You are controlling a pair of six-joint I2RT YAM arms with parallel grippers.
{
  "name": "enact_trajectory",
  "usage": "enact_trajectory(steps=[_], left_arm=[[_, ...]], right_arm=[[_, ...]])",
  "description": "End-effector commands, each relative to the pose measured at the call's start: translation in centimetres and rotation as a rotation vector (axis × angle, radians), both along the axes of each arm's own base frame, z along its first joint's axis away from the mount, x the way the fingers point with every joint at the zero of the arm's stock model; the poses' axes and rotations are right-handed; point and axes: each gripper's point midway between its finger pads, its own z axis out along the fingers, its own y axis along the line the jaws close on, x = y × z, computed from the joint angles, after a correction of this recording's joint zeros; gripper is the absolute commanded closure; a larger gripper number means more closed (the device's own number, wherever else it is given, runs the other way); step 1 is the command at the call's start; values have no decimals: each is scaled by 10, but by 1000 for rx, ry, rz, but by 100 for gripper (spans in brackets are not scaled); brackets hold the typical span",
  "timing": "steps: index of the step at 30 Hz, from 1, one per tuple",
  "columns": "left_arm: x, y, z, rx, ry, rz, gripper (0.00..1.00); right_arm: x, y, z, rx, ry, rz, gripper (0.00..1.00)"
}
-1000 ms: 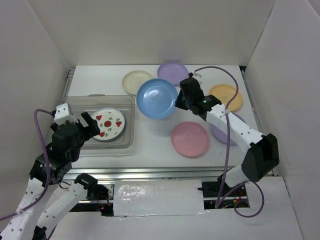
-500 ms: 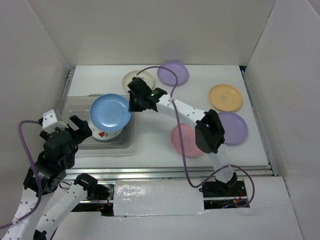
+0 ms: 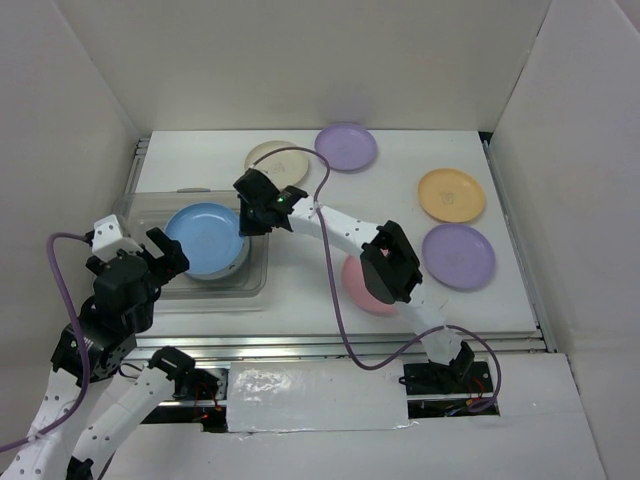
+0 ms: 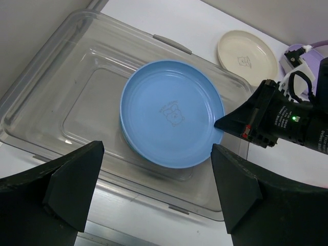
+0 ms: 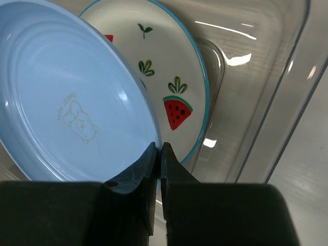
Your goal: Place the plates into the plastic bin on the countertop
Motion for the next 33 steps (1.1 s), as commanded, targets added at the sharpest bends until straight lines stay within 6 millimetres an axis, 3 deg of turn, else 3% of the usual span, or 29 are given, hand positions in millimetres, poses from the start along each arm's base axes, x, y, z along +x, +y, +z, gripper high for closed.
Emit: enact_trajectory(steps=[1, 3, 5, 6, 7, 8, 9, 11, 12, 14, 15, 17, 18, 19, 20, 21, 22, 23, 24, 25, 26, 27, 29, 32, 33], left_arm=[[5, -3, 9, -6, -32, -15, 1], [5, -4, 9, -6, -34, -20, 1], [5, -5, 10, -6, -34, -25, 1], [6, -5, 9, -6, -33, -25, 1], [5, -5, 10, -7, -34, -27, 1], [5, -5, 10, -5, -34, -27, 1], [6, -6, 9, -6, -32, -30, 1], [6, -6, 9, -7, -33, -33, 1], [6, -6, 10, -7, -34, -33, 1], [6, -7, 9, -5, -33, -37, 1], [6, -7, 10, -5, -34, -37, 1], [5, -6, 10, -9, -37, -31, 1], [3, -4, 10, -7, -36, -25, 1], [3, -3, 11, -11, -40, -16, 1], [2, -2, 11, -13, -41, -16, 1], [1, -2, 13, -15, -51, -20, 1], [1, -4, 13, -16, -52, -29, 1], [2, -5, 13, -14, -54, -38, 1], [3, -7, 12, -12, -49, -43, 1], [4, -7, 11, -8, -39, -46, 1], [5, -9, 10, -10, -34, -53, 1], [7, -11, 8, -8, -22, -59, 1], [9, -13, 6, 0, -5, -66, 1], [13, -17, 2, 6, 16, -79, 1], [14, -18, 1, 10, 22, -86, 1]], right_arm=[[13, 10, 13, 61, -36, -51, 92], [15, 9, 12, 58, -40, -60, 85], [15, 10, 12, 60, -38, -63, 51], [15, 10, 11, 57, -40, -66, 51], [14, 10, 14, 57, -45, -70, 40], [13, 10, 17, 59, -52, -73, 37], [13, 10, 24, 67, -72, -79, 26], [10, 14, 39, 96, -102, -73, 16], [6, 14, 42, 98, -111, -70, 0], [-1, 14, 78, 140, -163, -66, 0], [-3, 6, 104, 161, -207, -80, 0], [-8, -8, 134, 181, -260, -94, 0], [-15, -28, 155, 185, -288, -117, 0], [-11, -47, 162, 159, -324, -175, 0], [-11, -72, 146, 99, -313, -209, 0], [-15, -98, 175, 118, -350, -243, 0], [-16, -118, 171, 82, -351, -275, 0], [-17, -159, 140, -39, -317, -341, 0], [-25, -190, 155, -24, -318, -409, 0], [-31, -213, 145, -58, -301, -448, 0], [-48, -251, 127, -99, -273, -517, 0], [-50, -278, 119, -117, -260, -583, 0], [-80, -329, 85, -178, -185, -691, 0], [-112, -378, 51, -163, -132, -803, 0], [-118, -385, 43, -129, -102, -820, 0]])
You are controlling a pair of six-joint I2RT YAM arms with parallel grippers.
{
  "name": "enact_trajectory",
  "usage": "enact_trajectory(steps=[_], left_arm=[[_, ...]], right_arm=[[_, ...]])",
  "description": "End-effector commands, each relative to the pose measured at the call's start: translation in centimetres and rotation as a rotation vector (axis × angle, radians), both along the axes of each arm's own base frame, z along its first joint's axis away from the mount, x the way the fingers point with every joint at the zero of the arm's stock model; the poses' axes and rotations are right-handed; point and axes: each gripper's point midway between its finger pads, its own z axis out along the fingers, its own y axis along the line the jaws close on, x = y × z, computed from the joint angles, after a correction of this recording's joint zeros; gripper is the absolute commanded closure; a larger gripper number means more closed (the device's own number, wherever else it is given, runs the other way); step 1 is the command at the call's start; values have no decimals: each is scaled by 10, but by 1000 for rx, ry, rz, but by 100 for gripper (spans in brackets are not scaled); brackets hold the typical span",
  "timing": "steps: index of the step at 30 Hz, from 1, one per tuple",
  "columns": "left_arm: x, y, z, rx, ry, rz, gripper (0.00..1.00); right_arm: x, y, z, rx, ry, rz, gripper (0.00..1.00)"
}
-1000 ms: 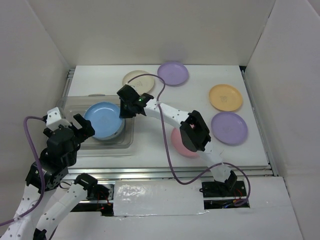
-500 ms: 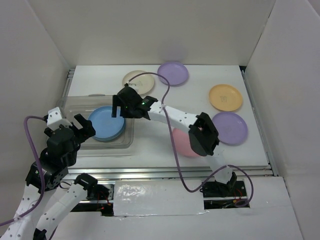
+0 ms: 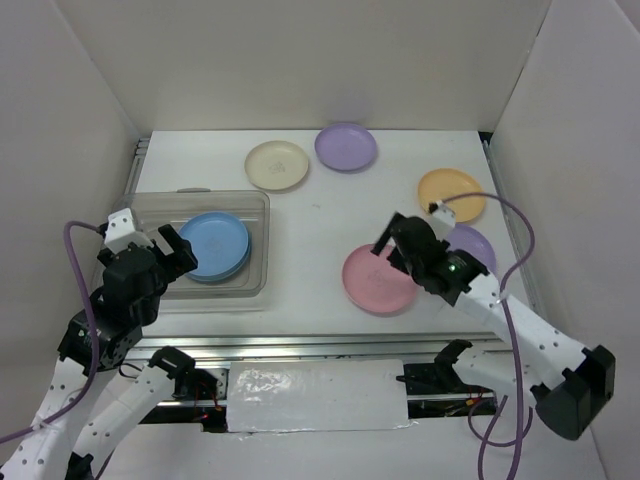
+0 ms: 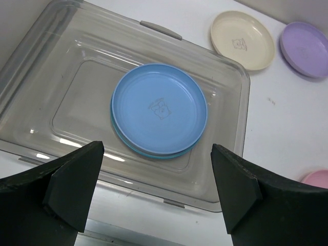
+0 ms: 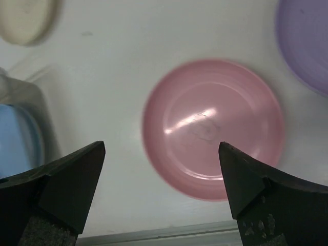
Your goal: Place the plates into the plastic bin on the countertop
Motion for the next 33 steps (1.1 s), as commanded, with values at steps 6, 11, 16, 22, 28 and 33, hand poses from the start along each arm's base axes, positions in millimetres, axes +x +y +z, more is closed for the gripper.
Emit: enact_trajectory(steps=[6, 11, 16, 22, 28, 33], left_arm=[[9, -11, 5, 12, -4, -57, 1], [9, -13, 5, 10, -6, -70, 1], [9, -13, 5, 9, -6, -69, 1], [6, -10, 9, 1, -26, -61, 1], [6, -10, 7, 6, -16, -59, 1], [6, -7, 6, 7, -10, -39, 1]], right_arm=[[-56, -63, -107, 124, 188, -180, 0], [-61, -75, -148, 126, 289, -207, 3], [-61, -73, -178, 142, 376, -208, 10], [-62, -70, -189, 127, 402, -191, 71], [-55, -50, -165, 160, 334, -119, 100], [-33, -4, -76, 125, 174, -1, 100]])
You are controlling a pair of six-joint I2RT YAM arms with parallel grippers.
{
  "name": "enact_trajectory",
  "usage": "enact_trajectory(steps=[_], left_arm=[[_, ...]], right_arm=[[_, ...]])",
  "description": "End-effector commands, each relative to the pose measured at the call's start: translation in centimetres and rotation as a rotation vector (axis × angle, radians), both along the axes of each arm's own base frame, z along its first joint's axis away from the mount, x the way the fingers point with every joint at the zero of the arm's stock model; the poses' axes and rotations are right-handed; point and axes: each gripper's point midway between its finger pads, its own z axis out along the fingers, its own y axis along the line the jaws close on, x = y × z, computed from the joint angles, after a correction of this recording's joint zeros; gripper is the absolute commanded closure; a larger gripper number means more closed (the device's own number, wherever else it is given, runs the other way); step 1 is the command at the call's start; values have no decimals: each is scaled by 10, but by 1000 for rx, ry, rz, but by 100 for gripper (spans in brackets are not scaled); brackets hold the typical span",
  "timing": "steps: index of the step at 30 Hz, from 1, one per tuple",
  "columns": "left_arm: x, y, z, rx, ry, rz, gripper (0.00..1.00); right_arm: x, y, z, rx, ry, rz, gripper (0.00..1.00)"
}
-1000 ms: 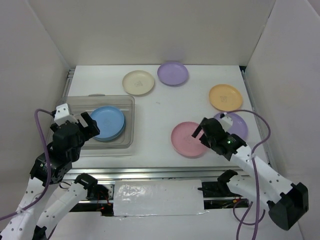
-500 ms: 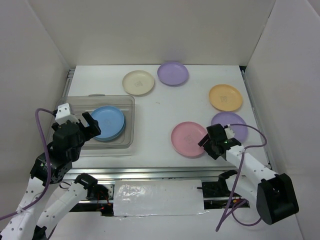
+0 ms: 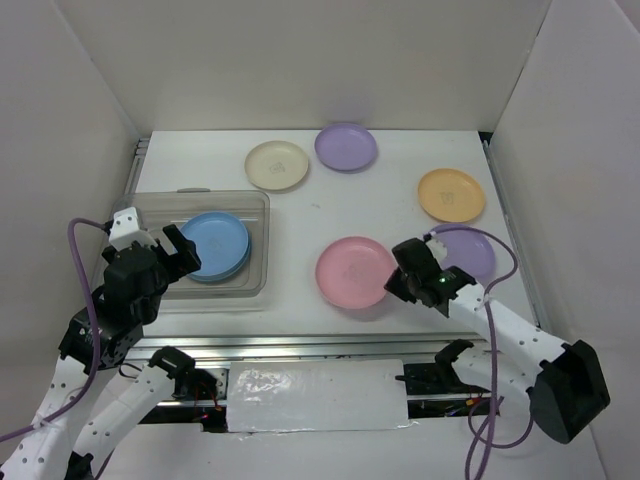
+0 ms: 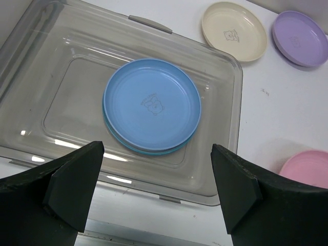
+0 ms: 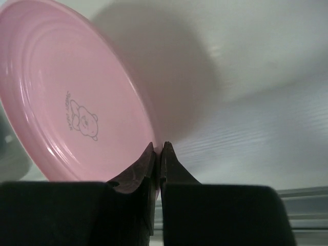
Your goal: Place the plates into the plastic bin on the countertop
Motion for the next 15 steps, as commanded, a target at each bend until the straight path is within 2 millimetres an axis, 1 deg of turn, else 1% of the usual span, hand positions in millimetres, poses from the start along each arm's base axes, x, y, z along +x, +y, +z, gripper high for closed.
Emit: enact_trajectory(steps=[1, 2, 3, 4, 6, 7, 8, 9, 10, 11, 12, 13, 15], left_arm=[[2, 7, 11, 7, -36, 39, 1], [0, 9, 13, -2, -47, 47, 1], [-1, 10, 13, -3, -50, 54, 1], [-2, 13, 15, -3, -58, 65, 1], [-5, 15, 18, -13, -80, 74, 1], [-5, 17, 17, -12, -78, 82, 1], [-7, 18, 19, -18, -88, 89, 1], [-7, 19, 19, -17, -88, 92, 1], [-8, 20, 19, -16, -87, 97, 1], [-9, 22, 20, -17, -92, 109, 1], [-10, 24, 21, -19, -95, 116, 1], [-10, 24, 21, -18, -96, 119, 1], [-12, 26, 22, -23, -109, 122, 1]], right_arm=[[33, 30, 79, 12, -178, 27, 100], [43, 46, 101, -1, -213, 56, 100], [49, 55, 112, -6, -227, 71, 100], [61, 71, 127, -22, -226, 93, 100], [68, 92, 141, -57, -243, 126, 100], [81, 109, 153, -68, -255, 146, 100], [85, 123, 158, -64, -258, 178, 100], [88, 141, 164, -50, -269, 223, 100], [102, 164, 167, -52, -267, 276, 100], [102, 186, 166, -14, -242, 350, 100], [109, 209, 191, 36, -289, 398, 100], [119, 228, 169, 7, -247, 446, 100], [124, 254, 164, 19, -228, 503, 100]])
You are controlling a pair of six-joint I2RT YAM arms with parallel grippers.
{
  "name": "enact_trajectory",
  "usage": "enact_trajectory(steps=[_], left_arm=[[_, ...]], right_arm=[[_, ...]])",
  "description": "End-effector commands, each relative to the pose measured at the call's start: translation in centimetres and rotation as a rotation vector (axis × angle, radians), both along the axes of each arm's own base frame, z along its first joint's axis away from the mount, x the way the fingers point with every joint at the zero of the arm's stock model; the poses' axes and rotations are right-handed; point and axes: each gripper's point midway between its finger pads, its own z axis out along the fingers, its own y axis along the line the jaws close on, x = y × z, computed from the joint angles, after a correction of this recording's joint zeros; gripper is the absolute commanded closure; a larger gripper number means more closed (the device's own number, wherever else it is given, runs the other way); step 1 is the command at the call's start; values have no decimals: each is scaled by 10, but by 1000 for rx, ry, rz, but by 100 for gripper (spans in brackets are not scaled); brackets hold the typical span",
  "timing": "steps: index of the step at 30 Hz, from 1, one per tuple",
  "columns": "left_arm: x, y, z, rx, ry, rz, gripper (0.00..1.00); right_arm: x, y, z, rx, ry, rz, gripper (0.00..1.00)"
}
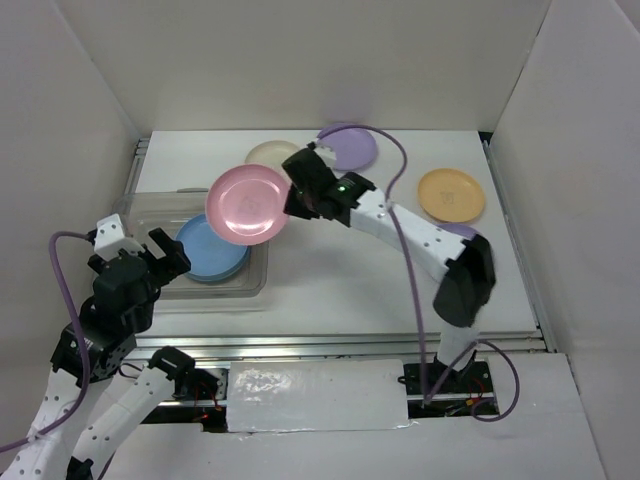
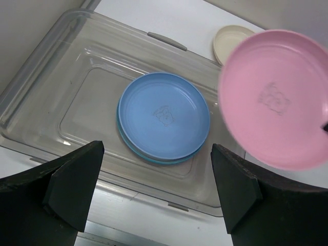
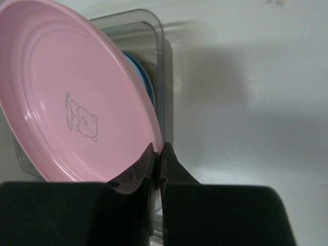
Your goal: Place the plates into the plastic bin on the countertop
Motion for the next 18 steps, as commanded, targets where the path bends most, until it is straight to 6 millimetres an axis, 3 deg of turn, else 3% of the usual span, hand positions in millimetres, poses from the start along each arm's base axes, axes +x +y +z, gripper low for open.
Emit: enact_trajectory(steps=[1, 3, 6, 18], left_arm=[[-3, 7, 13, -27, -58, 40, 1], [-5, 7, 16, -33, -77, 32, 1], [-4, 5, 17, -32, -88, 17, 1], [0, 0, 16, -22, -77, -9, 1]], right_arm=[[8, 49, -11, -25, 19, 147, 100], [11, 72, -11, 0, 20, 190, 100], [17, 102, -39, 35, 57, 233, 99], [22, 148, -80, 126, 113, 337, 91]])
